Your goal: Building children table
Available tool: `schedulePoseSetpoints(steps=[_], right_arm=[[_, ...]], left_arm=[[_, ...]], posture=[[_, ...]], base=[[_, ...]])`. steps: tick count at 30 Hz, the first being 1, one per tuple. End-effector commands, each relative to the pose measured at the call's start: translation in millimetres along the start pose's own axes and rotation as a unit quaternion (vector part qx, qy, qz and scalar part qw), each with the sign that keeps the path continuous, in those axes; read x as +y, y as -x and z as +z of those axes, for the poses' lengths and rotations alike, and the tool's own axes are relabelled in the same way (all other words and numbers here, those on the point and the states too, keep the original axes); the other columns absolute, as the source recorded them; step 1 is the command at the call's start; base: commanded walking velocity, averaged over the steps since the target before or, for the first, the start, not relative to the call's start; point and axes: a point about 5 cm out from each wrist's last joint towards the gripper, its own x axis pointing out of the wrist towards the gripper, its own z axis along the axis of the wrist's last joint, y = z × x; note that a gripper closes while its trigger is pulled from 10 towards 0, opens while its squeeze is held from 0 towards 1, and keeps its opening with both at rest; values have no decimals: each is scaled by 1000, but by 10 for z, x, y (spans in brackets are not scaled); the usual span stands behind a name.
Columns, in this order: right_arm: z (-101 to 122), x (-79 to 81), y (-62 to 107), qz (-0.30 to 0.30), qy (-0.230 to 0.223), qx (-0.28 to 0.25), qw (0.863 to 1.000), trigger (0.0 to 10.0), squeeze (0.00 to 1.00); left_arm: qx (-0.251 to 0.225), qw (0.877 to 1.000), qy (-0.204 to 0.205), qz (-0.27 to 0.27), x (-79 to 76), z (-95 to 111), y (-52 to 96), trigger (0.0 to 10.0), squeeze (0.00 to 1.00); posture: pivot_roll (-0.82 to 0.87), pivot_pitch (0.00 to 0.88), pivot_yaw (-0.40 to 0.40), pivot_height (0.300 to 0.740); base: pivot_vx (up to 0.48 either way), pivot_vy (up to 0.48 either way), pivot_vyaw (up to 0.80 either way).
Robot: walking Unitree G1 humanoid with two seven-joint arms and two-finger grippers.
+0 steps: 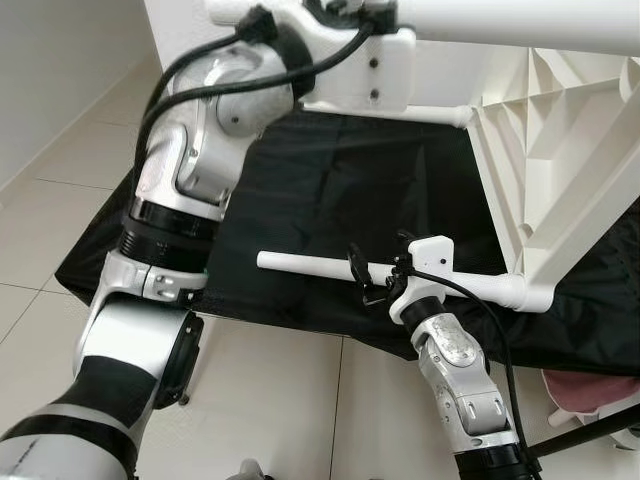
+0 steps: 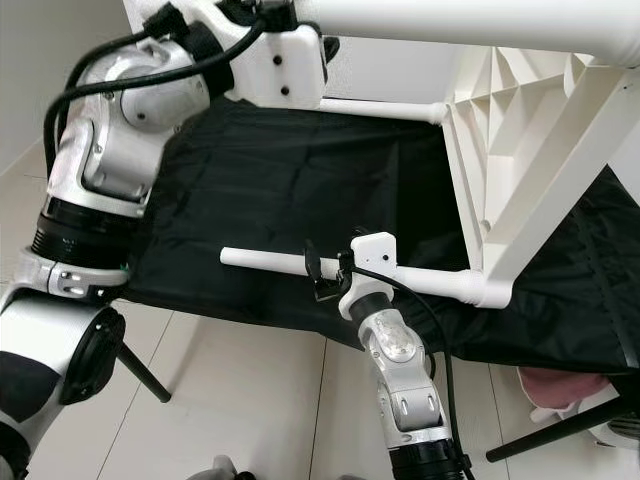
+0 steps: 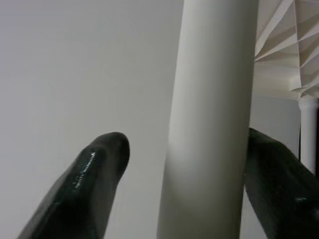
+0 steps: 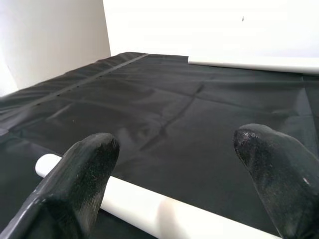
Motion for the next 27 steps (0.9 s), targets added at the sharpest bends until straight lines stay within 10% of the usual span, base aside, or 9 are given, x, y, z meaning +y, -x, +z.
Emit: schedulePoseSetpoints(steps=[1, 17, 24, 27], right_arm=[[-11, -16, 11, -6, 1, -1, 1000, 10000, 0], [-41, 79, 17, 2, -10, 5, 1000, 10000, 0], [-98, 72, 58, -4, -14, 17, 1000, 10000, 0], [-110, 81, 80, -11, -25, 21, 999, 10000, 0]], left_arm=[[4, 992, 2, 127, 161, -1, -9, 0, 0], [15, 988, 51, 142, 121, -117, -19, 0, 0], [45, 965, 171, 194, 145, -279, -19, 0, 0], [51, 936, 245, 248, 235, -363, 14, 0, 0]], posture=[[42, 27, -13, 740], [44, 30, -14, 740], [30, 35, -10, 740], [21, 38, -11, 740]], base=[[0, 0, 0], [0, 0, 0], [0, 0, 0], [0, 0, 0]])
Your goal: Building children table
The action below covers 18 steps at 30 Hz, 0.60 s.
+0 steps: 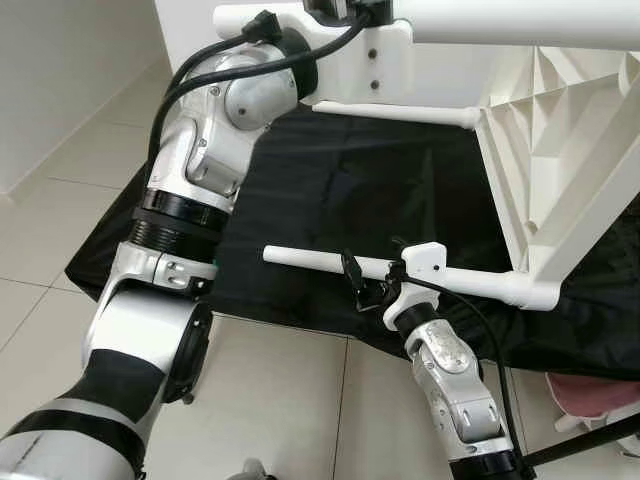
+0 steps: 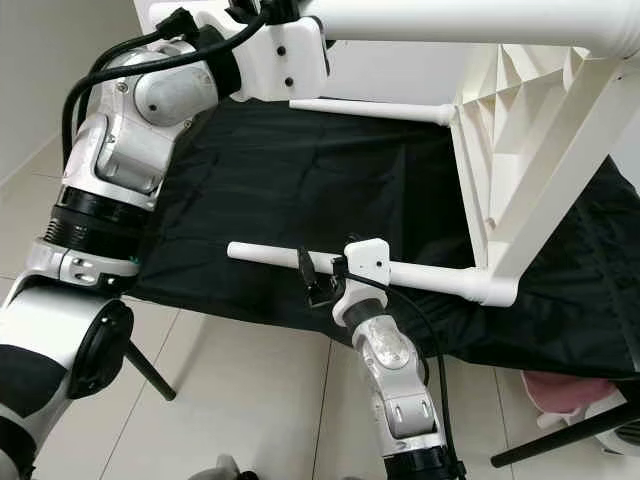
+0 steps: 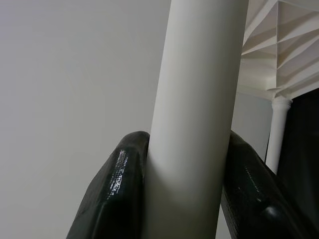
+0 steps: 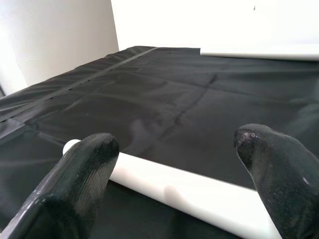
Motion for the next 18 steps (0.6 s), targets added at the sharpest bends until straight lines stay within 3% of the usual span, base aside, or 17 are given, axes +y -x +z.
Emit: schedulePoseSetpoints(steps=[1, 6, 13, 18], right_arm=[[-34, -11, 26, -8, -8, 8, 1000, 10000, 0], [-28, -10, 35, -35, -45, 10, 998, 10000, 0], [-122, -159, 162, -125, -116, 30, 985, 10000, 0], [-81, -308, 359, -174, -112, 18, 978, 10000, 0]], left_arm=[[-1, 956, 150, 253, 396, -103, 107, 0, 0], [-1, 939, 179, 293, 531, -141, 154, 0, 0], [7, 934, 179, 311, 675, -186, 206, 0, 0], [17, 938, 165, 305, 694, -233, 237, 0, 0]], posture=[[21, 38, -11, 740], [18, 38, -12, 740], [18, 38, -17, 740], [10, 42, -21, 740]], base=[[0, 0, 0], [0, 0, 0], [0, 0, 0], [0, 0, 0]])
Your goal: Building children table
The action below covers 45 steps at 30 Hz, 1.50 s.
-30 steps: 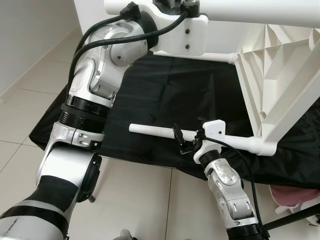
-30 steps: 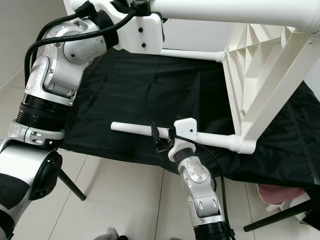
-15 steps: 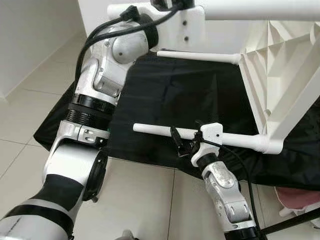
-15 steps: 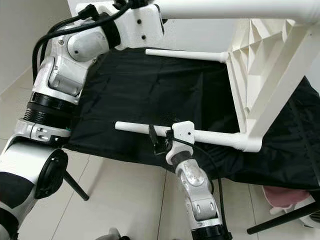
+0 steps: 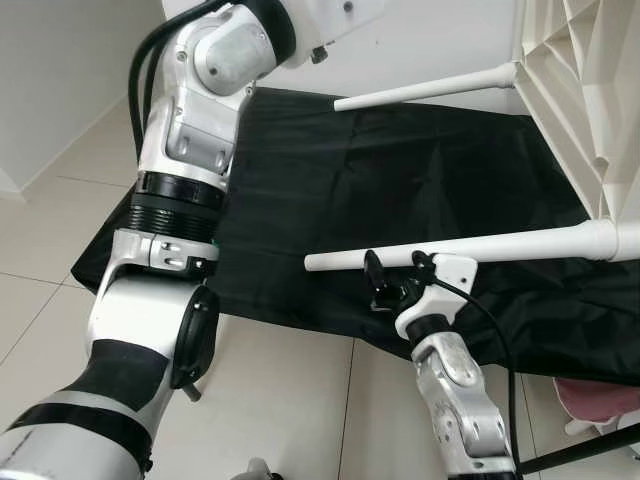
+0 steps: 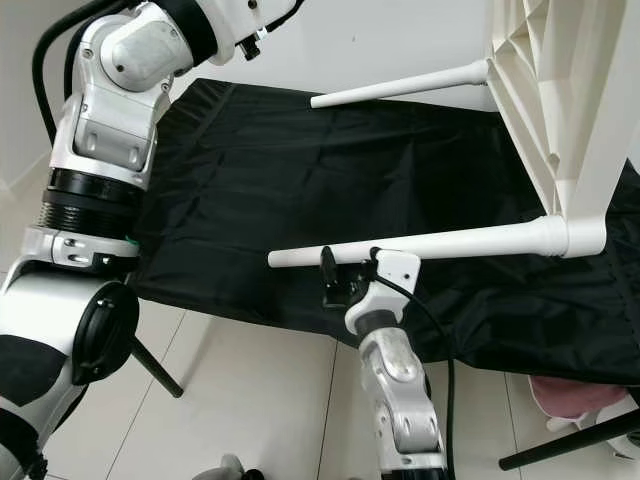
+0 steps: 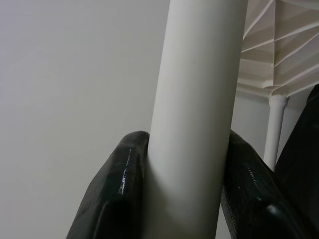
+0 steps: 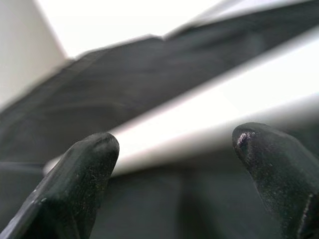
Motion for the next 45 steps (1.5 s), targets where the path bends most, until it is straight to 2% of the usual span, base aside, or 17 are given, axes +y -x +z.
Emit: schedulePoseSetpoints(steps=[1, 6, 10, 13, 14, 16, 19, 23, 28, 31, 32, 33, 34, 39, 42, 44, 45], right_arm=[[9, -60, 53, -33, -21, 0, 999, 10000, 0], [66, -151, 216, -46, -26, 1, 999, 10000, 0], [70, -252, 274, -61, -64, 10, 996, 10000, 0], [62, -240, 130, -51, -195, 10, 979, 10000, 0], [62, -240, 130, -51, -195, 10, 979, 10000, 0], [87, -199, -8, -38, -268, 1, 963, 10000, 0], [133, -140, -169, -12, -322, -10, 947, 10000, 0], [152, -113, -239, 1, -342, -13, 940, 10000, 0], [18, -227, -556, -50, -375, 14, 926, 10000, 0], [15, -217, -587, -46, -380, 17, 924, 9843, 0], [1, -181, -630, -38, -400, 25, 915, 2039, 0], [1, -181, -630, -38, -400, 25, 915, 2039, 0], [-18, -167, -656, -37, -410, 33, 911, 0, 0], [-63, -165, -697, -48, -417, 44, 907, 0, 0], [45, -230, -706, -67, -345, 10, 936, 0, 0], [64, -237, -711, -68, -332, 5, 941, 0, 0], [167, -253, -714, -71, -260, -20, 963, 0, 0]], left_arm=[[-9, 967, 86, 240, 409, -36, 114, 0, 0], [-5, 967, 93, 236, 386, -71, 120, 0, 0], [-7, 967, 98, 233, 379, -80, 114, 0, 0], [-9, 968, 104, 229, 367, -85, 97, 0, 0], [-9, 968, 104, 229, 367, -85, 97, 0, 0], [-9, 968, 105, 228, 363, -88, 88, 0, 0], [-7, 968, 105, 227, 361, -91, 82, 0, 0], [-6, 968, 105, 227, 360, -93, 81, 0, 0], [-3, 968, 104, 227, 355, -106, 93, 0, 0], [-3, 968, 104, 228, 353, -106, 94, 0, 0], [-3, 968, 104, 227, 351, -108, 95, 0, 0], [-3, 968, 104, 227, 351, -108, 95, 0, 0], [-3, 968, 105, 227, 349, -111, 96, 0, 0], [-5, 968, 105, 227, 344, -109, 102, 0, 0], [-4, 969, 107, 224, 321, -122, 113, 0, 0], [-3, 969, 108, 223, 316, -125, 114, 0, 0], [-3, 969, 110, 223, 306, -128, 118, 0, 0]], posture=[[10, 42, -21, 740], [1, 43, -15, 740], [-8, 46, -6, 740], [-14, 49, 14, 740], [-14, 49, 14, 740], [-8, 51, 20, 740], [1, 53, 21, 740], [2, 52, 21, 740], [16, 51, 10, 740], [20, 50, 6, 740], [21, 51, 6, 740], [21, 51, 6, 740], [23, 51, 5, 740], [27, 50, 3, 740], [25, 54, 5, 740], [25, 54, 5, 740], [21, 55, 7, 740]], base=[[0, 0, 0], [0, 0, 0], [0, 0, 0], [0, 0, 0], [0, 0, 0], [0, 0, 0], [0, 0, 0], [0, 0, 0], [0, 0, 0], [0, 0, 0], [0, 0, 0], [0, 0, 0], [0, 0, 0], [0, 0, 0], [0, 0, 0], [0, 0, 0], [0, 0, 0]])
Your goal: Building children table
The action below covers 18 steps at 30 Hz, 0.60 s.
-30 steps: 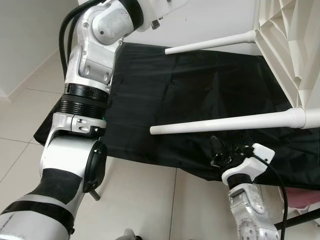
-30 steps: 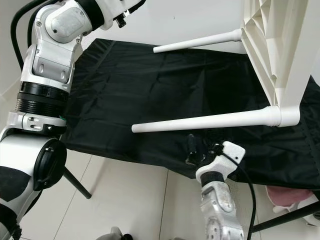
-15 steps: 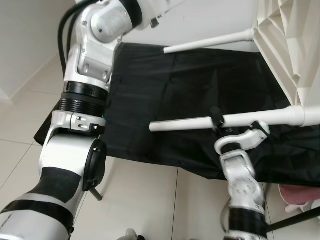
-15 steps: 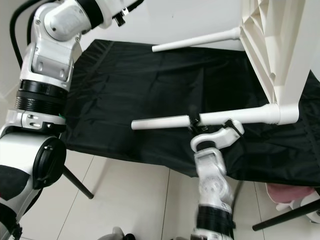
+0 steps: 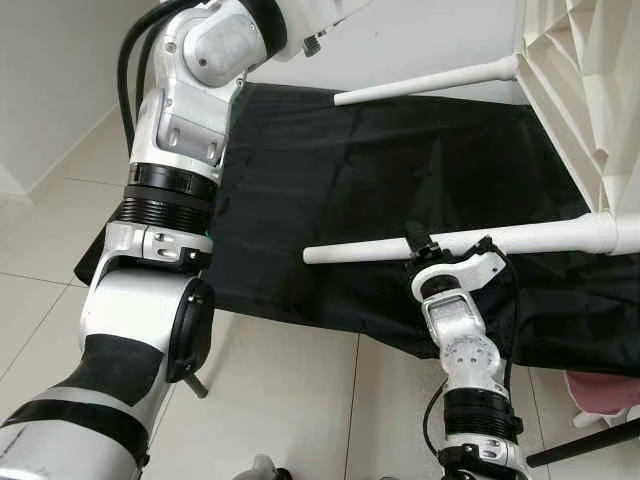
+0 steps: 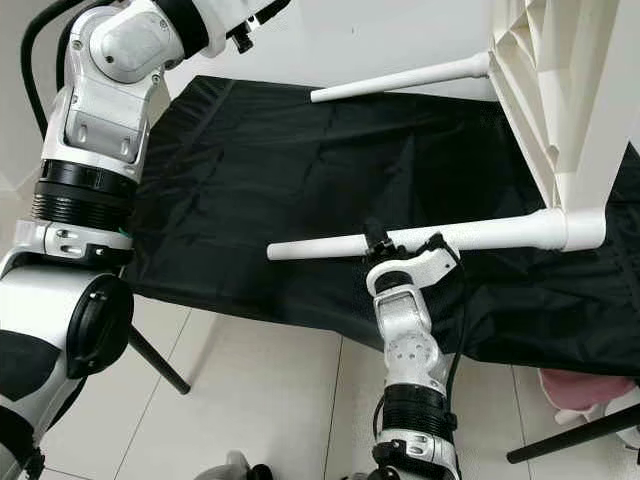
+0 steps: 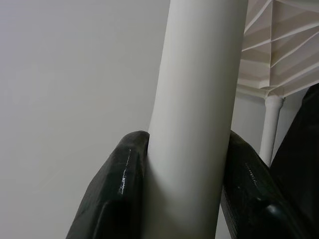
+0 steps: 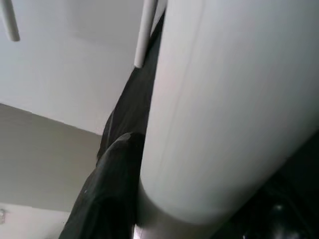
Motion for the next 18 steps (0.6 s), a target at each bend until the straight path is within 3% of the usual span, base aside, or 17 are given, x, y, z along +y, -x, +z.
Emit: schedulePoseSetpoints(steps=[1, 2, 3, 5, 8, 9, 11, 13, 18], right_arm=[[128, 72, -3, 3, 109, -41, 993, 0, 0], [128, 72, -3, 3, 109, -41, 993, 0, 0], [265, 161, 11, 12, 175, -83, 981, 0, 0], [297, 183, 13, 14, 189, -94, 977, 0, 0], [604, 411, 99, 33, 299, -184, 936, 0, 0], [604, 411, 99, 33, 299, -184, 936, 0, 0], [696, 477, 134, 36, 324, -213, 921, 0, 0], [822, 524, 162, 30, 367, -249, 896, 0, 0], [912, 576, 182, 29, 395, -275, 876, 0, 0]], left_arm=[[-7, 972, 93, 215, 268, -69, 110, 0, 0], [-7, 972, 93, 215, 268, -69, 110, 0, 0], [-9, 971, 97, 217, 256, -73, 120, 0, 0], [-10, 971, 98, 217, 254, -74, 123, 0, 0], [11, 969, 117, 219, 189, -188, 169, 0, 0], [11, 969, 117, 219, 189, -188, 169, 0, 0], [21, 967, 125, 219, 160, -244, 191, 0, 0], [43, 965, 140, 217, 102, -343, 216, 0, 0], [72, 962, 162, 208, 9, -482, 248, 0, 0]], posture=[[21, 55, 7, 740], [21, 55, 7, 740], [14, 56, 9, 740], [14, 56, 9, 740], [2, 60, 10, 740], [2, 60, 10, 740], [2, 60, 10, 740], [-5, 64, 10, 740], [-6, 64, 10, 740]], base=[[0, 0, 0], [0, 0, 0], [0, 0, 0], [0, 0, 0], [0, 0, 0], [0, 0, 0], [0, 0, 0], [0, 0, 0], [0, 0, 0]])
